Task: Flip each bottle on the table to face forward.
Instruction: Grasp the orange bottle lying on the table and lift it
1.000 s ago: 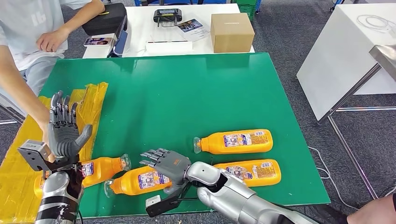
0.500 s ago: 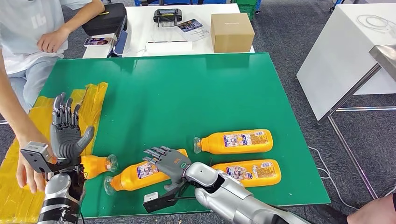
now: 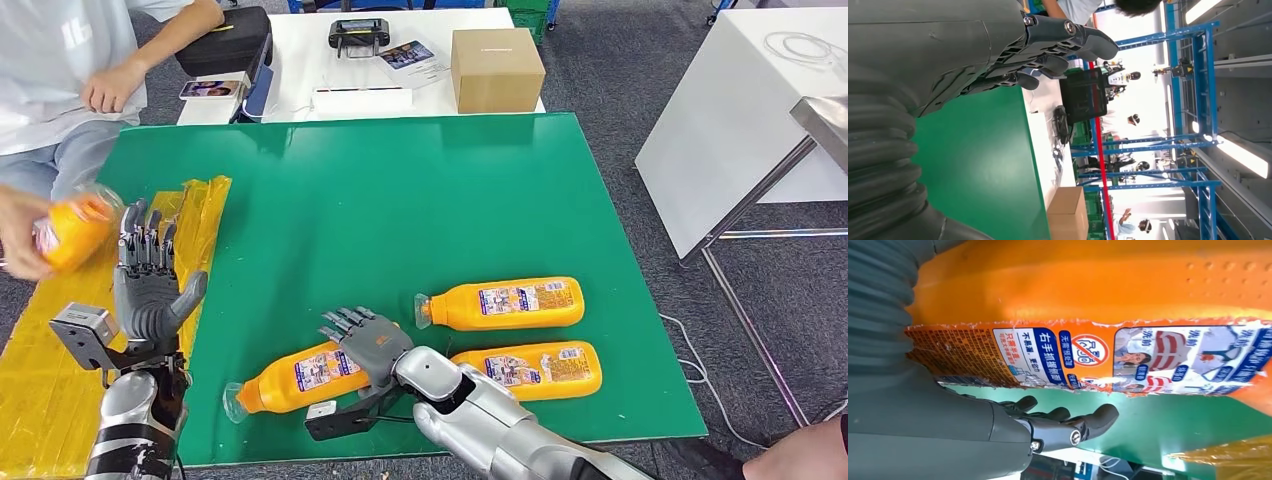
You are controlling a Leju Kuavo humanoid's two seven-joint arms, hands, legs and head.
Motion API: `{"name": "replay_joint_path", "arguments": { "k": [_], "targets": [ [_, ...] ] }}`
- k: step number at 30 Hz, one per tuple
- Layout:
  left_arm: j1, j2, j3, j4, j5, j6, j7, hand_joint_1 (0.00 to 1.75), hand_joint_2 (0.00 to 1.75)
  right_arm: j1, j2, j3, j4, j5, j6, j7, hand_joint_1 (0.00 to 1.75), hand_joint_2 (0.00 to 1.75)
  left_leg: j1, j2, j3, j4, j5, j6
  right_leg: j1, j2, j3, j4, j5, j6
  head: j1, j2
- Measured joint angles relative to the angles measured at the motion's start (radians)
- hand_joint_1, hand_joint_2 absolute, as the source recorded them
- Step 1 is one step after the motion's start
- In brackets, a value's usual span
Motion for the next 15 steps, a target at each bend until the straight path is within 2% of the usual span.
{"name": "replay_joint_path", "arguments": {
  "k": [2, 3, 6, 7, 8, 10, 15],
  "targets": [
    [0.000, -0.002, 0.000, 0.000, 0.000, -0.001, 0.000, 0.00, 1.75, -0.008, 0.009, -0.004, 0.019, 0.010, 0.008, 0.015, 0.25, 1.75, 0.000, 0.000, 0.000, 0.000, 0.000, 0.000, 0.000, 0.000, 0.000, 0.000, 0.000, 0.000, 0.000, 0.000],
    [0.000, -0.003, 0.000, 0.000, 0.000, -0.001, 0.000, 0.00, 1.75, -0.012, 0.014, -0.006, 0.030, 0.015, 0.013, 0.023, 0.44, 1.75, 0.000, 0.000, 0.000, 0.000, 0.000, 0.000, 0.000, 0.000, 0.000, 0.000, 0.000, 0.000, 0.000, 0.000],
    [-0.001, -0.007, -0.001, 0.001, 0.000, -0.001, 0.000, 0.00, 1.75, -0.028, 0.029, -0.013, 0.065, 0.030, 0.033, 0.038, 1.30, 1.75, 0.000, 0.000, 0.001, 0.000, 0.000, 0.000, 0.000, 0.000, 0.001, 0.000, 0.000, 0.000, 0.000, 0.000],
    [-0.001, -0.009, -0.001, 0.001, 0.000, -0.001, 0.000, 0.00, 1.75, -0.033, 0.034, -0.015, 0.078, 0.036, 0.041, 0.040, 1.51, 1.75, 0.000, 0.000, 0.001, 0.000, 0.000, 0.000, 0.000, 0.000, 0.001, 0.000, 0.000, 0.000, 0.000, 0.000],
    [-0.002, -0.010, -0.002, 0.002, 0.000, -0.001, 0.000, 0.00, 1.75, -0.039, 0.039, -0.016, 0.089, 0.040, 0.048, 0.041, 1.62, 1.75, 0.000, 0.000, 0.002, 0.000, 0.000, 0.000, 0.000, 0.000, 0.001, 0.000, 0.000, 0.000, 0.000, 0.000],
    [-0.003, -0.012, -0.003, 0.002, 0.000, -0.001, 0.000, 0.00, 1.75, -0.047, 0.047, -0.017, 0.110, 0.046, 0.059, 0.042, 1.74, 1.75, 0.000, 0.000, 0.002, 0.000, 0.000, 0.000, 0.000, 0.000, 0.002, 0.000, 0.000, 0.000, 0.000, 0.000],
    [-0.005, -0.015, -0.004, 0.004, 0.006, -0.002, 0.000, 0.00, 1.75, -0.060, 0.060, -0.029, 0.141, 0.048, 0.062, 0.032, 1.75, 1.75, 0.000, 0.000, 0.004, 0.000, 0.000, 0.000, 0.000, 0.000, 0.003, 0.000, 0.000, 0.000, 0.000, 0.000]
  ]
}}
